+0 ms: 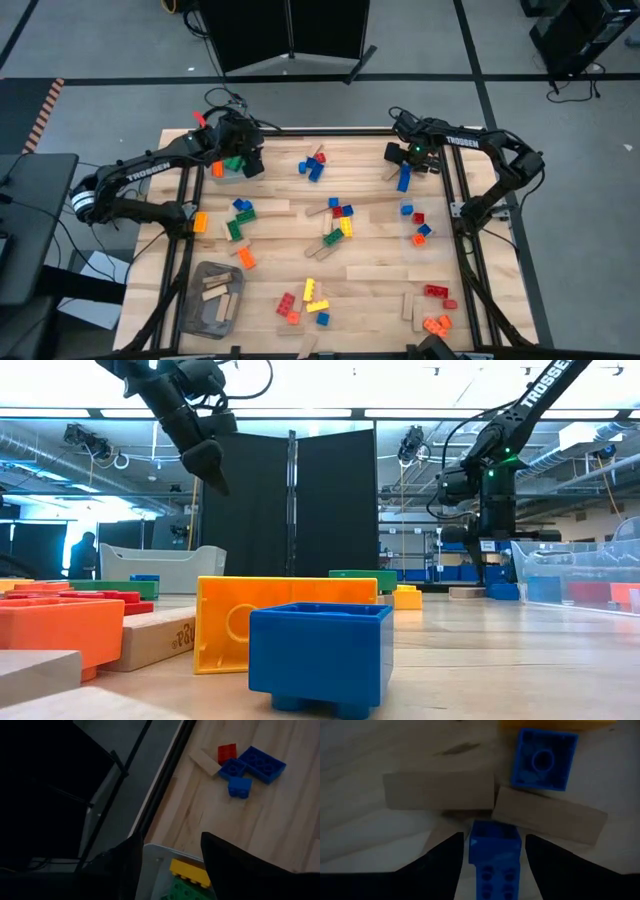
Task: Sort blocks by size
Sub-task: Put the small blue game piece into the transparent bin
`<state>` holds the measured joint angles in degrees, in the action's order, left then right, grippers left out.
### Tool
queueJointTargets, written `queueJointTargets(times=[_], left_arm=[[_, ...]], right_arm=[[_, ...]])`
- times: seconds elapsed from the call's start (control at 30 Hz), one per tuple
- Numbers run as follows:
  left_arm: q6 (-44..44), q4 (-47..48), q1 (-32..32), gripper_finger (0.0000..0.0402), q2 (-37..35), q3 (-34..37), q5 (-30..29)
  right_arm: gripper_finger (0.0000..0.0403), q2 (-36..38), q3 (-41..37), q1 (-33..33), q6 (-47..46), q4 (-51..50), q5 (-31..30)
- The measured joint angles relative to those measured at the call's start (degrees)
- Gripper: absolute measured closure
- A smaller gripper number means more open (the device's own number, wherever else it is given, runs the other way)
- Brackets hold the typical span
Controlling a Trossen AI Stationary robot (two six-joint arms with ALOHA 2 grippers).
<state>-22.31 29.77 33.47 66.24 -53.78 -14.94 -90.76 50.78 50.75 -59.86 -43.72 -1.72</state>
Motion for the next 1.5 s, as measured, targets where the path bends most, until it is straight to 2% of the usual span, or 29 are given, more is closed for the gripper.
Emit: queueJointTargets(times=[0.27,0.47,0.7,0.93,1.13,1.27,1.5], left_arm=[[0.00,-0.10,0.00,0.0193,0.00,0.00,0.00],[0.00,-0.10,0.00,0.0193,0.00,0.00,0.02],[0.00,-0.10,-0.02,0.0193,0.02,0.00,0.02],[0.02,-0.10,-0.04,0.0193,0.02,-0.02,0.04],[0.68,-0.10,-0.09,0.0193,0.02,-0.04,0.04],[0.70,-0.51,-0.09,0.0193,0.02,-0.04,0.07],[1.23,-2.63,-0.09,0.0193,0.02,-0.08,0.11]], right_arm=[[0.0189,0.00,-0.11,1.56,-0.48,-1.35,0.53],[0.0190,0.00,-2.97,1.85,-1.07,-0.29,1.71],[0.0207,0.27,-6.40,1.78,1.71,3.79,0.02],[0.0236,0.22,-6.60,1.71,4.99,4.22,-1.36],[0.0242,0.91,-6.69,1.30,7.44,4.22,-1.51],[0.0241,4.75,-6.98,0.34,9.26,3.34,-2.35],[0.0241,18.63,-6.86,-2.61,11.08,-1.96,-2.29]])
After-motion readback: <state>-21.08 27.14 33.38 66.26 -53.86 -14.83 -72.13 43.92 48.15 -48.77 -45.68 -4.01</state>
